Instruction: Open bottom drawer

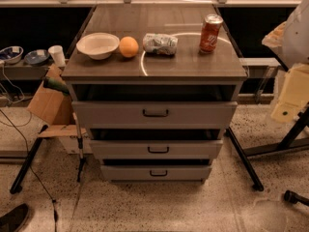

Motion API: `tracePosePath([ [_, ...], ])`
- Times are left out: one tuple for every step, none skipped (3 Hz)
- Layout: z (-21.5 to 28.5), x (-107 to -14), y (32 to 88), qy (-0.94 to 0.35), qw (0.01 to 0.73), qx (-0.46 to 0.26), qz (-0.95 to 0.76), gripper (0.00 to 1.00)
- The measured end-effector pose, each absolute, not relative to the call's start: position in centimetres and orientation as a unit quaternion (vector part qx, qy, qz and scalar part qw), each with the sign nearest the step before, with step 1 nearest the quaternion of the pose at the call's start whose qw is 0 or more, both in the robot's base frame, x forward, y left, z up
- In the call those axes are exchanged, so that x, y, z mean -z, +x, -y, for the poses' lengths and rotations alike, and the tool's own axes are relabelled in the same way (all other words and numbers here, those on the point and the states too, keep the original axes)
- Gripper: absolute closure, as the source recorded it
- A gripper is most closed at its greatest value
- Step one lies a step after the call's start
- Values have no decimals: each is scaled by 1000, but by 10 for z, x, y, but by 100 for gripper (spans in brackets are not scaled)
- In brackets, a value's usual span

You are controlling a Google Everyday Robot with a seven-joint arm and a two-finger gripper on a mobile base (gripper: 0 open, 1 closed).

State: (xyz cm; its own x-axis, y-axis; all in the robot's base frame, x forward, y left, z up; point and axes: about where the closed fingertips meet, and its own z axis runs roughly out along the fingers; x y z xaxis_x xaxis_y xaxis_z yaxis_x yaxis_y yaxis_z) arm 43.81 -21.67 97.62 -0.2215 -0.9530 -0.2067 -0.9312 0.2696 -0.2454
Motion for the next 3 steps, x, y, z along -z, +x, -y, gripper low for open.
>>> tracePosePath([
  [216, -976, 438, -603, 163, 35, -780, 0],
  [210, -949, 442, -605, 170, 13, -778, 0],
  [195, -887, 446, -604, 177, -29, -777, 0],
])
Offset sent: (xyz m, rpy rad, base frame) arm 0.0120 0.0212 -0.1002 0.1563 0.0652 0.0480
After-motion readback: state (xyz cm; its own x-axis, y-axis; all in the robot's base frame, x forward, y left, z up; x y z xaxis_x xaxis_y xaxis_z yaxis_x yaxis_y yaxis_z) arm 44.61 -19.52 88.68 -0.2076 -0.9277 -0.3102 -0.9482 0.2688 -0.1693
